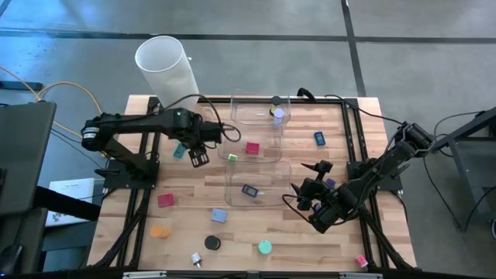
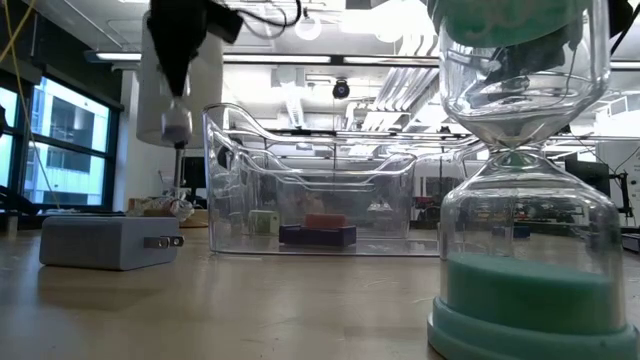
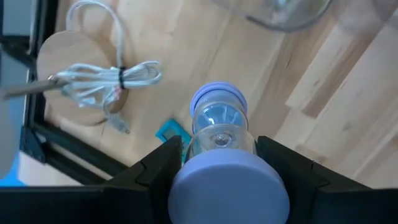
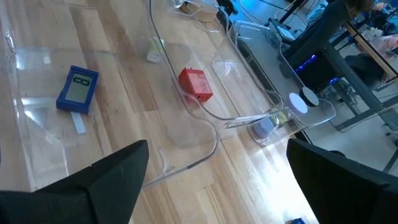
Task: Pick & Place Office items
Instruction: Put the light purple hourglass in the middle transparent bin
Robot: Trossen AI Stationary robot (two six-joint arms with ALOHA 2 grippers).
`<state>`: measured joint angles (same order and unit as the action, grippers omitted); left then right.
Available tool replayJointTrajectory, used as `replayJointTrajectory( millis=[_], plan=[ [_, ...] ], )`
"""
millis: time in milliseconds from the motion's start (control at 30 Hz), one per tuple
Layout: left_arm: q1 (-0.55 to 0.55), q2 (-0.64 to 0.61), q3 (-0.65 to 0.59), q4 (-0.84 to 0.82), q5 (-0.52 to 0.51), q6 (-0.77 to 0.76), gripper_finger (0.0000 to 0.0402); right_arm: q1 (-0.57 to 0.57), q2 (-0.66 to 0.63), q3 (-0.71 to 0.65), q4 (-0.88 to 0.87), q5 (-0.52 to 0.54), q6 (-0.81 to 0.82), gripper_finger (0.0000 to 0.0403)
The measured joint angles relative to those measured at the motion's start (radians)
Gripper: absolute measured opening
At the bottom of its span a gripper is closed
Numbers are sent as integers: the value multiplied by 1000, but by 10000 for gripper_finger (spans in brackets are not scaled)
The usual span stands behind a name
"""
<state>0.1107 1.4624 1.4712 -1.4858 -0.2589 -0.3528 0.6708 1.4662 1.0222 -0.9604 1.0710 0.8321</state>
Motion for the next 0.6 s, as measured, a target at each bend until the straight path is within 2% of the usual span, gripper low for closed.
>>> replayJointTrajectory(
  millis=[300, 600],
  plan=[
    [44, 31, 155, -35, 12, -72, 183, -6, 0, 0, 9, 1, -26, 372],
    [152, 188, 312, 19, 37, 1, 183, -18, 0, 0, 18, 0, -30, 372]
  ],
)
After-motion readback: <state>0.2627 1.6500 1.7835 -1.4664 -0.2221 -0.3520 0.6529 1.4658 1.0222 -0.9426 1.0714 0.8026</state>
